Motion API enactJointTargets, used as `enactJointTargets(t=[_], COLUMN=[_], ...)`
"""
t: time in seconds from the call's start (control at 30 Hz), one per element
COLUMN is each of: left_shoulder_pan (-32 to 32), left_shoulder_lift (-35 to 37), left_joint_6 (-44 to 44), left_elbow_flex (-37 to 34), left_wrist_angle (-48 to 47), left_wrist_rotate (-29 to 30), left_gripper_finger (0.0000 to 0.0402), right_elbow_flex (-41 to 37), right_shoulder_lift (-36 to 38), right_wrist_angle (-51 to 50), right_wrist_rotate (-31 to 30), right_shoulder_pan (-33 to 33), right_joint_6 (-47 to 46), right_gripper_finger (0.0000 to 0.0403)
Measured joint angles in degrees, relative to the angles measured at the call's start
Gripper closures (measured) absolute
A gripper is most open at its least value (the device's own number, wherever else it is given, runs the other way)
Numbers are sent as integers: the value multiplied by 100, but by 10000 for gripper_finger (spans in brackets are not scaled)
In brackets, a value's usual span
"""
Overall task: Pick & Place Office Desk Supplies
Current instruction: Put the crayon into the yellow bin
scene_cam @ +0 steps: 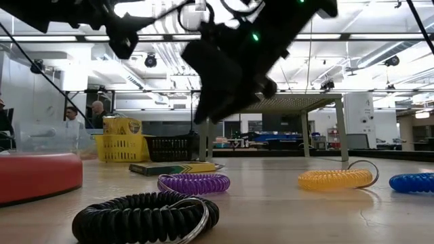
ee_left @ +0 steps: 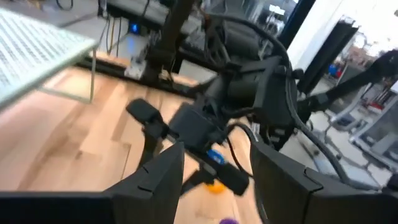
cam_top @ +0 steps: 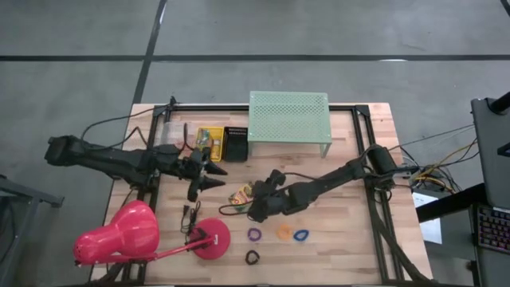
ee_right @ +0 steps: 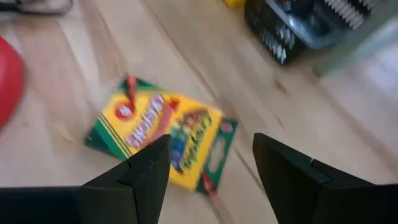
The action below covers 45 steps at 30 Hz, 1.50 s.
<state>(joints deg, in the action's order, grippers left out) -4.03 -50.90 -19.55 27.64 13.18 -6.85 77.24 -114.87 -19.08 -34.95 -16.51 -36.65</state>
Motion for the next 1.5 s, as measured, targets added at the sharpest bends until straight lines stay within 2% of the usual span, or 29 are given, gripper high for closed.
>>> enactJointTargets(t=[0.23, 0.43, 0.57, 0.67, 0.73, 0.97, 1.1, 1.5], left_shoulder_pan=[7, 4, 4, 1, 2, 2, 2, 0], left_shoulder_lift=[-280, -288, -321, -443, -581, -1272, -1665, -1943], left_joint_6=[-338, -519, -938, -1571, -2024, -2906, -3481, -3805], left_elbow_flex=[30, 26, 24, 19, 19, 19, 17, 18], left_wrist_angle=[9, -137, -726, -1329, -1564, -1577, -1578, -1452], left_wrist_rotate=[131, 194, 688, 1180, 1278, 1288, 1217, 694], left_gripper_finger=[213, 213, 213, 213, 213, 213, 213, 213], right_elbow_flex=[-398, -503, -596, -702, -747, -952, -1152, -1706], right_shoulder_lift=[4, 7, 12, 13, -21, -35, -40, -66], right_wrist_angle=[134, 320, 354, 604, 816, 1026, 1669, 2580], right_wrist_rotate=[-154, -152, -152, -146, -140, -123, 90, 212], right_shoulder_pan=[38, 66, 108, 150, 181, 229, 236, 227], right_joint_6=[-562, -354, -346, -327, -295, -278, -211, -22], right_gripper_finger=[177, 177, 177, 177, 177, 177, 177, 177])
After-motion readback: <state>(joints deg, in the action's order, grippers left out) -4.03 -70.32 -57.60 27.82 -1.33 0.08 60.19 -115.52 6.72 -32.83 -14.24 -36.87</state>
